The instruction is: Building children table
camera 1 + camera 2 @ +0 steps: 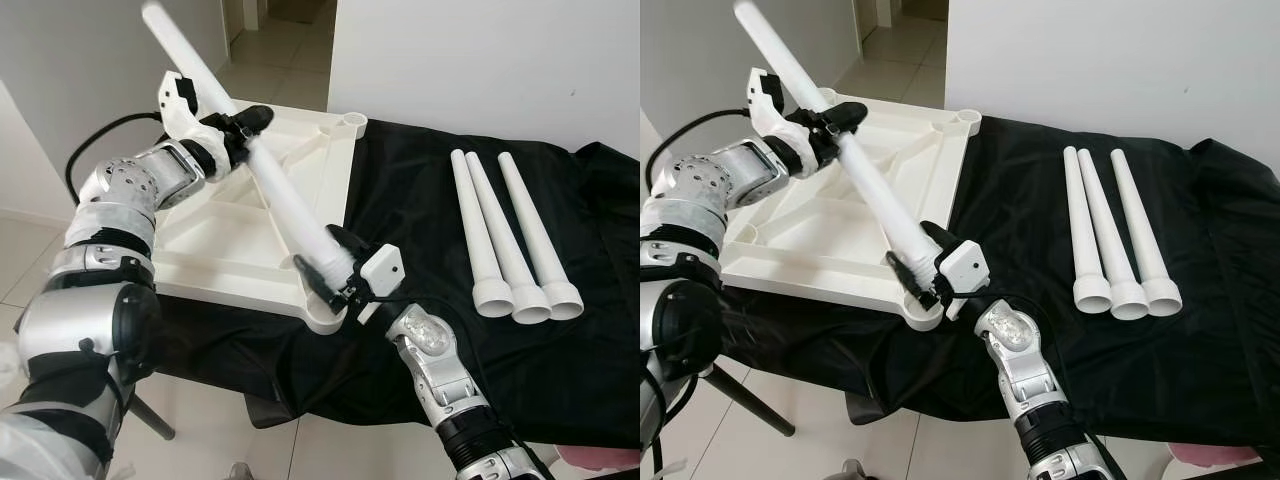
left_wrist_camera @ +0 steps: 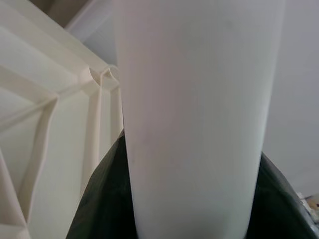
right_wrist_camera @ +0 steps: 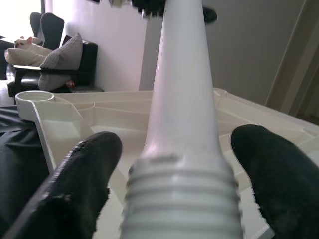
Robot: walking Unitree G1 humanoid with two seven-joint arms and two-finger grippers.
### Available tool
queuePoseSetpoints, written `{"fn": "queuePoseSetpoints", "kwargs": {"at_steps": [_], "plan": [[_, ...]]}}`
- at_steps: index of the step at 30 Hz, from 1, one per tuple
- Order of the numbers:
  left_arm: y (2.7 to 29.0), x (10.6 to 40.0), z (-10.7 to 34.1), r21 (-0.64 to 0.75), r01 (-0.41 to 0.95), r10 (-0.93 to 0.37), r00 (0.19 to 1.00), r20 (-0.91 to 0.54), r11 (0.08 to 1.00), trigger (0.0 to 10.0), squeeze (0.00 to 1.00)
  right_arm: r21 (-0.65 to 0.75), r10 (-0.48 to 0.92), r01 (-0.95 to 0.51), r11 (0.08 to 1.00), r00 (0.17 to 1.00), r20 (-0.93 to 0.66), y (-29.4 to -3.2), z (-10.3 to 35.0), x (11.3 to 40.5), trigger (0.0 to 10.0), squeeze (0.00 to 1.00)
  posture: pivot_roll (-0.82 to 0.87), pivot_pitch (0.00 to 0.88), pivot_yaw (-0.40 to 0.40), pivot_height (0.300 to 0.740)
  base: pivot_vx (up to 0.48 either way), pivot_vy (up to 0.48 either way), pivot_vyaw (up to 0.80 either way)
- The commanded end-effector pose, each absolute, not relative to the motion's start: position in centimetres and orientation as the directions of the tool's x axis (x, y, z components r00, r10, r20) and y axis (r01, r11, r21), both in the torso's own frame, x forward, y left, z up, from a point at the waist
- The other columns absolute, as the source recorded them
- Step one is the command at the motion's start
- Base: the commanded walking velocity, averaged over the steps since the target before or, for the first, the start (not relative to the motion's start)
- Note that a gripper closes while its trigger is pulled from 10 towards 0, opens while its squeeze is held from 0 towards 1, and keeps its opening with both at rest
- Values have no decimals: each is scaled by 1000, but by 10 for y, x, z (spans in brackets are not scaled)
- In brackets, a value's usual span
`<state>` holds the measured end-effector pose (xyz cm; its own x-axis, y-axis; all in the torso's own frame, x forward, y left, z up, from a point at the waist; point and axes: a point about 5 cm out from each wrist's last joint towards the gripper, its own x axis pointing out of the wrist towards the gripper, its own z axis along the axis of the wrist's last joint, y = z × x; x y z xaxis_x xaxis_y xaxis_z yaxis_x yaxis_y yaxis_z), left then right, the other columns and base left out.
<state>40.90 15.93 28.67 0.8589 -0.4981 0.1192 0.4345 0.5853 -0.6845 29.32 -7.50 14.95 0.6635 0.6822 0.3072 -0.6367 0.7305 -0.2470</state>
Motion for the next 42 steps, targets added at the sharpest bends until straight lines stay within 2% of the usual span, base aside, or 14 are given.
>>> {"fn": "queuePoseSetpoints", "kwargs": {"at_steps": [1,2,3,4,10,11,12,13,24,26,32,42], "plan": [[152,403,306,-605,651,-623,721,304,458,0,0,-227,683,-646,729,667,298,-76,147,292,10000,1000,25,26,18,740,0,0,0],[152,403,306,-605,651,-623,721,304,458,0,0,-227,683,-646,729,667,298,-76,147,292,10000,1000,25,26,18,740,0,0,0],[153,403,310,-594,659,-626,716,309,461,9569,0,-206,671,-641,740,678,302,-78,147,292,10000,1000,25,29,20,740,0,0,0],[152,402,315,-563,679,-633,705,321,471,10000,0,-191,646,-619,762,700,306,-81,148,293,10000,1000,27,32,25,740,0,0,0],[149,401,328,-399,720,-659,688,305,567,10000,0,-143,582,-568,810,752,310,-92,151,298,10000,1000,31,28,27,740,0,0,0],[147,400,332,-369,729,-661,682,314,576,10000,0,-149,568,-551,821,767,298,-91,153,302,10000,580,31,30,29,740,0,0,0],[147,400,332,-369,729,-661,682,314,576,10000,0,-149,568,-551,821,767,298,-91,153,302,10000,580,31,30,29,740,0,0,0],[144,399,335,-315,734,-662,679,317,602,10000,0,-146,556,-537,831,780,287,-89,157,307,10000,0,34,30,27,740,0,0,0],[119,389,354,-93,740,-663,644,383,666,10000,0,-144,561,-544,827,777,286,-69,190,328,10000,0,38,37,17,740,0,0,0],[107,384,357,-3,736,-677,625,388,677,10000,0,-167,587,-564,809,759,281,-61,199,333,10000,0,42,38,12,740,0,0,0],[89,378,358,86,708,-675,619,402,701,10000,0,-223,603,-560,798,757,252,-51,216,346,10000,0,46,37,5,740,0,0,0],[73,370,358,134,714,-694,592,410,688,10000,0,-279,573,-514,811,795,200,-47,226,362,10000,0,48,38,1,740,0,0,0]]}}
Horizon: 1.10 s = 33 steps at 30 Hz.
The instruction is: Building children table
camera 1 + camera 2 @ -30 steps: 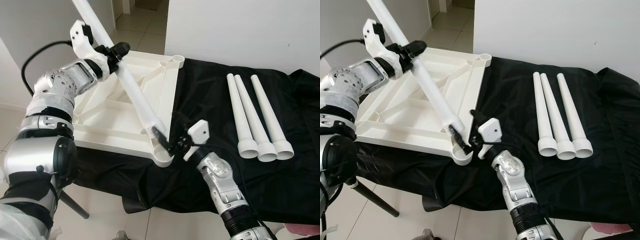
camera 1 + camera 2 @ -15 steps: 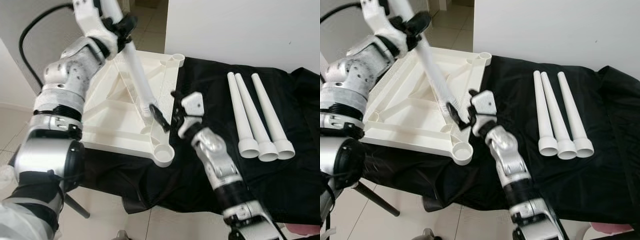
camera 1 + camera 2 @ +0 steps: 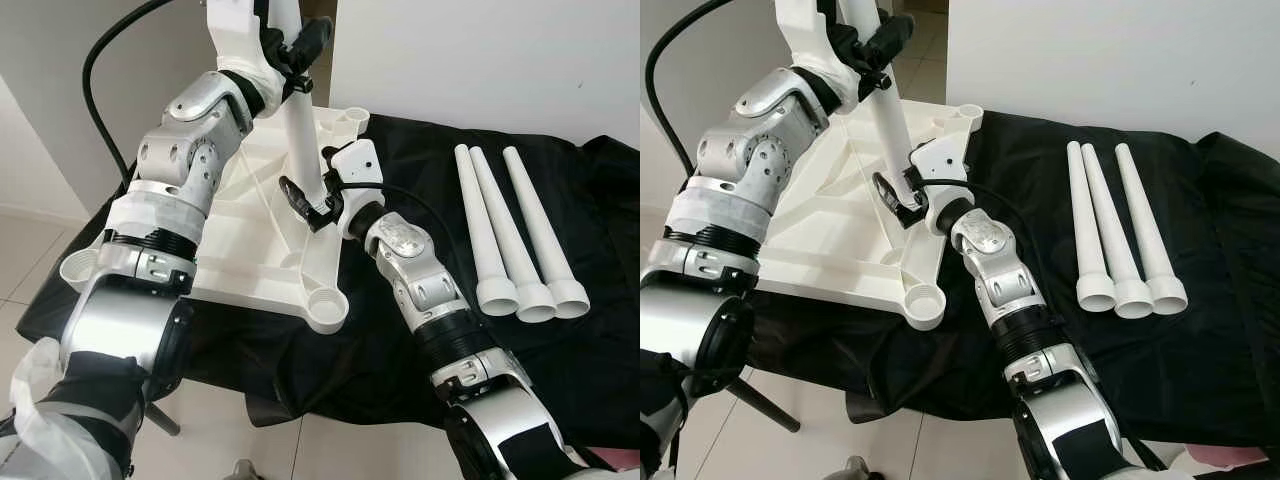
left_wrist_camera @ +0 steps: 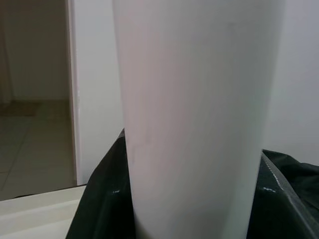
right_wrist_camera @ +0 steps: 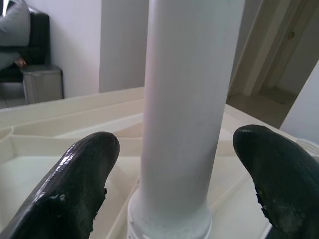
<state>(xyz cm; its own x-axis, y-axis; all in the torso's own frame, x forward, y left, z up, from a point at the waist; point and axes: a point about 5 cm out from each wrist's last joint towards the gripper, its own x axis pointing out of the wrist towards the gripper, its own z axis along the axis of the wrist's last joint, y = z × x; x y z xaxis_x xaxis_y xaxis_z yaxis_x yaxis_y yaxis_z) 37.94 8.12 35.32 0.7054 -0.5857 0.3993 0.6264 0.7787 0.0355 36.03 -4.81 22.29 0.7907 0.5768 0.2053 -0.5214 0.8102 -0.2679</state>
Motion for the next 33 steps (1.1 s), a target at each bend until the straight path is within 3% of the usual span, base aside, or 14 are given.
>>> {"fn": "queuePoseSetpoints", "kwargs": {"at_steps": [1,17,19,20,26,27,28,33], "plan": [[70,369,358,137,715,-696,588,414,685,10000,0,-297,567,-504,811,803,186,-46,227,365,10000,0,47,37,1,740,0,0,0],[55,358,363,147,740,-711,543,446,657,10000,0,-310,552,-492,814,821,148,-33,233,377,10000,0,54,23,-1,740,0,0,0],[53,356,364,145,744,-713,538,450,652,10000,0,-304,550,-491,816,821,152,-32,233,378,4941,0,55,23,-3,740,0,0,0],[53,356,364,146,745,-714,535,452,651,10000,0,-302,550,-491,817,821,154,-32,233,378,3373,0,55,21,-3,740,0,0,0],[52,355,364,147,747,-716,533,452,649,10000,0,-298,547,-488,820,822,158,-32,233,379,3647,0,54,20,-4,740,0,0,0],[52,354,363,148,748,-717,531,451,647,10000,0,-292,540,-483,825,826,160,-32,234,379,1098,0,53,21,-4,740,0,0,0],[51,354,362,150,748,-719,531,449,646,10000,0,-283,532,-476,832,831,164,-32,235,380,0,0,53,22,-6,740,0,0,0],[49,351,360,145,757,-725,524,447,637,10000,0,-240,495,-452,859,852,169,-36,233,382,0,0,48,21,-7,740,0,0,0]]}}
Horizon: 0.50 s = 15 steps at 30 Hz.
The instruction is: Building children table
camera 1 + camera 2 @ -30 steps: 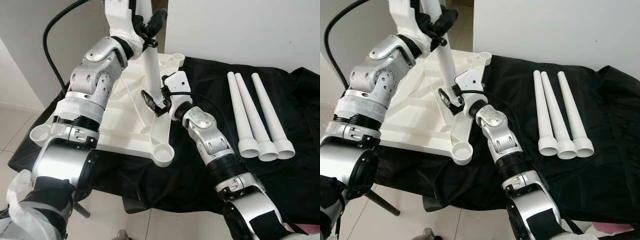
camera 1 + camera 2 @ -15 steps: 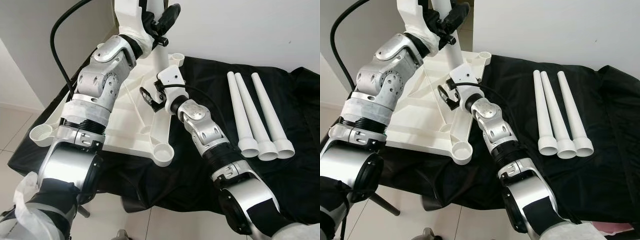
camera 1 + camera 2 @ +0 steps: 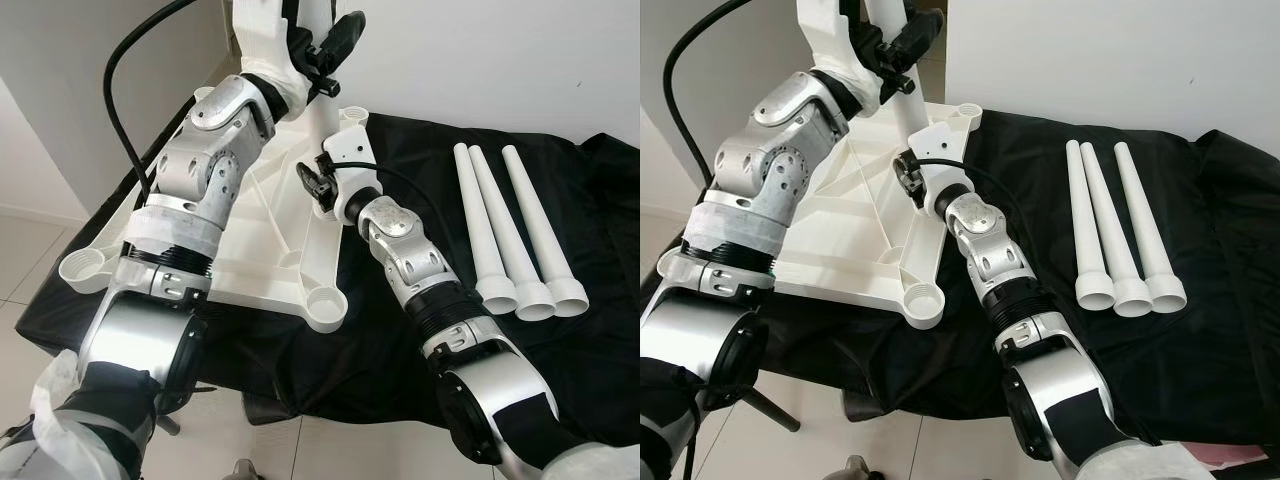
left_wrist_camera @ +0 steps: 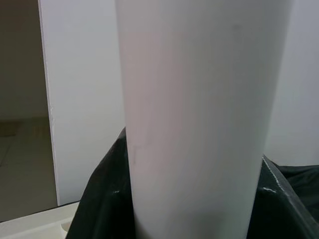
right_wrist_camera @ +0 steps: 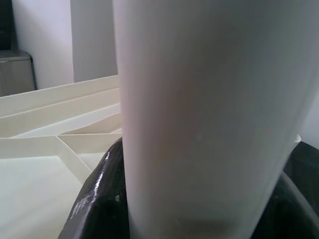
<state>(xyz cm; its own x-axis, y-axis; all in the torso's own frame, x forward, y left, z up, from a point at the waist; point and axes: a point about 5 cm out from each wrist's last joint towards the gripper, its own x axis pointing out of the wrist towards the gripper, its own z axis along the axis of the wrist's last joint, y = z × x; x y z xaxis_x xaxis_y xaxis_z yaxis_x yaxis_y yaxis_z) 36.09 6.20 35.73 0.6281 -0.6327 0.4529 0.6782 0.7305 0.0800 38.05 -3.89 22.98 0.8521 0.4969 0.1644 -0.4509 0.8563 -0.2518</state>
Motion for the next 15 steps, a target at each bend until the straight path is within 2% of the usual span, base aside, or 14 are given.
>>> {"fn": "queuePoseSetpoints", "kwargs": {"at_steps": [1,2,3,4,5,6,7,8,15], "plan": [[49,351,360,146,759,-726,521,449,634,10000,0,-218,469,-430,876,865,177,-38,233,383,0,0,46,18,-7,740,0,0,0],[49,351,360,146,759,-726,521,449,634,10000,0,-218,469,-430,876,865,177,-38,233,383,0,0,46,18,-7,740,0,0,0],[49,351,361,149,760,-728,518,450,633,10000,0,-192,442,-409,892,877,186,-41,233,383,1882,0,45,17,-6,740,0,0,0],[49,351,362,151,760,-728,515,451,632,10000,0,-168,421,-392,904,886,197,-43,234,384,5608,0,45,19,-6,740,0,0,0],[48,351,361,136,772,-732,508,454,621,10000,0,-139,399,-377,916,894,204,-46,234,385,10000,0,45,22,-4,740,0,0,0],[48,351,361,136,772,-732,508,454,621,10000,0,-139,399,-377,916,894,204,-46,234,385,10000,0,45,22,-4,740,0,0,0],[48,350,361,124,781,-734,503,455,612,10000,188,-121,387,-369,921,899,206,-47,234,385,10000,0,45,22,-4,740,0,0,0],[48,349,361,118,793,-741,492,456,598,10000,1000,-110,372,-357,928,905,207,-49,234,385,10000,0,37,23,-1,740,0,0,0],[46,340,361,172,806,-764,435,476,566,10000,1000,-45,312,-310,950,927,208,-58,233,386,10000,0,38,21,-7,740,0,0,0]]}}
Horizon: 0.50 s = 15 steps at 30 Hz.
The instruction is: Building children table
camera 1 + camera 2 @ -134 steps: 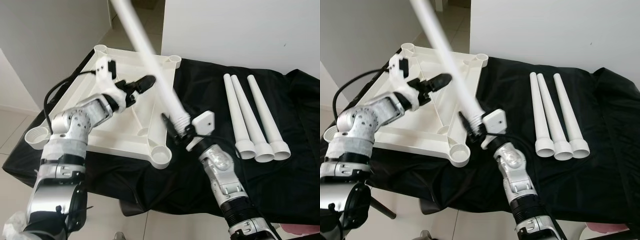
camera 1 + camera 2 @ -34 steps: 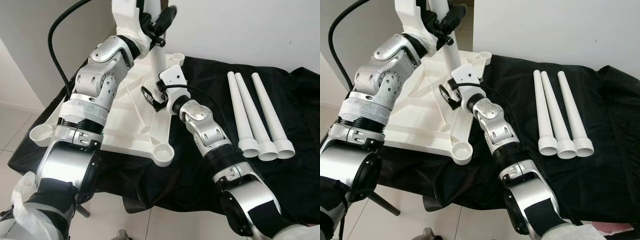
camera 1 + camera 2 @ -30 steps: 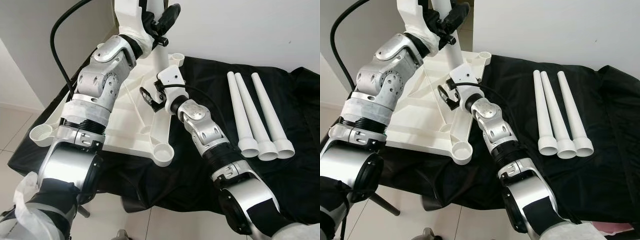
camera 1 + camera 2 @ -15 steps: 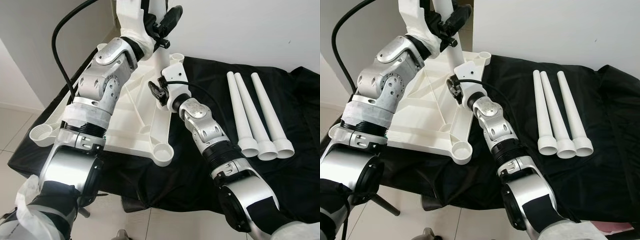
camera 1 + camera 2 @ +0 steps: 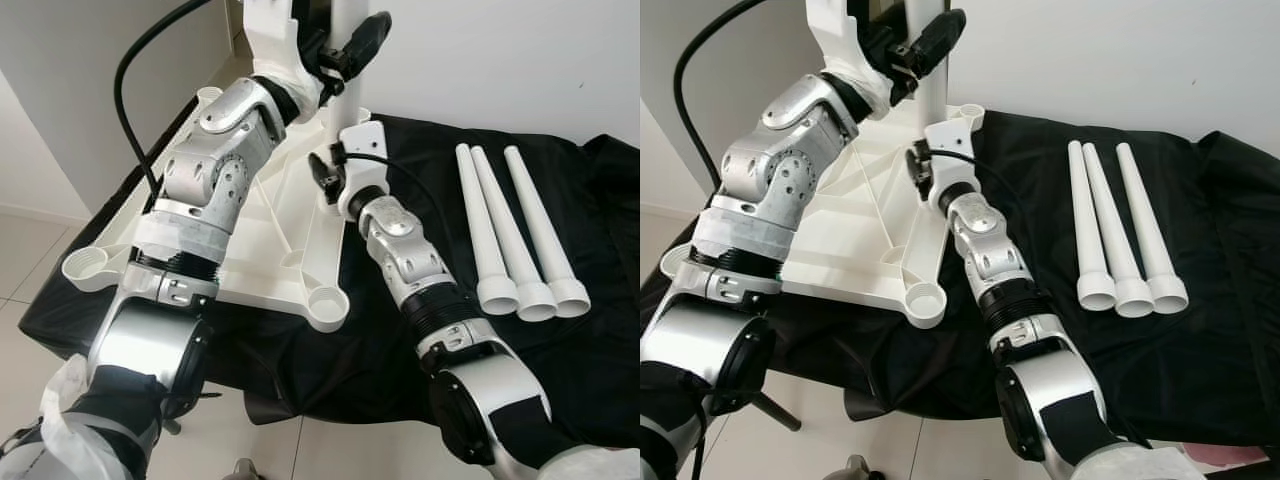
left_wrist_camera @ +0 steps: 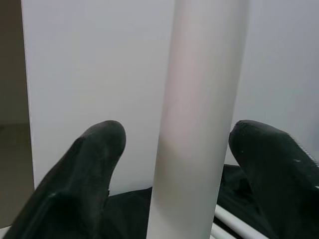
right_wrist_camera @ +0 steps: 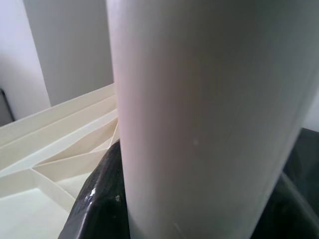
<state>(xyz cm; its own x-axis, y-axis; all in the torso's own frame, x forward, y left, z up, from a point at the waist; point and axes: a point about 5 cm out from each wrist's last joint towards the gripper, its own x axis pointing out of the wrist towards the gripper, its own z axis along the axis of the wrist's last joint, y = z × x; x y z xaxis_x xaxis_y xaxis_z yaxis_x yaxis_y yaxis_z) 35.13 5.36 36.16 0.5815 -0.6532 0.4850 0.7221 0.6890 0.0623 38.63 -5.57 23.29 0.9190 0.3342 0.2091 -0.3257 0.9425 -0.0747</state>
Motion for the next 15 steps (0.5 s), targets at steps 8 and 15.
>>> {"fn": "queuePoseSetpoints", "kwargs": {"at_steps": [8,15], "plan": [[64,337,362,153,791,-735,453,505,592,10000,0,-20,270,-272,962,942,199,-64,228,386,10000,0,45,30,-2,740,0,0,0],[88,347,339,118,712,-673,579,460,693,10000,0,-7,214,-217,976,954,210,-75,221,383,10000,0,56,42,-16,740,0,0,0]]}}
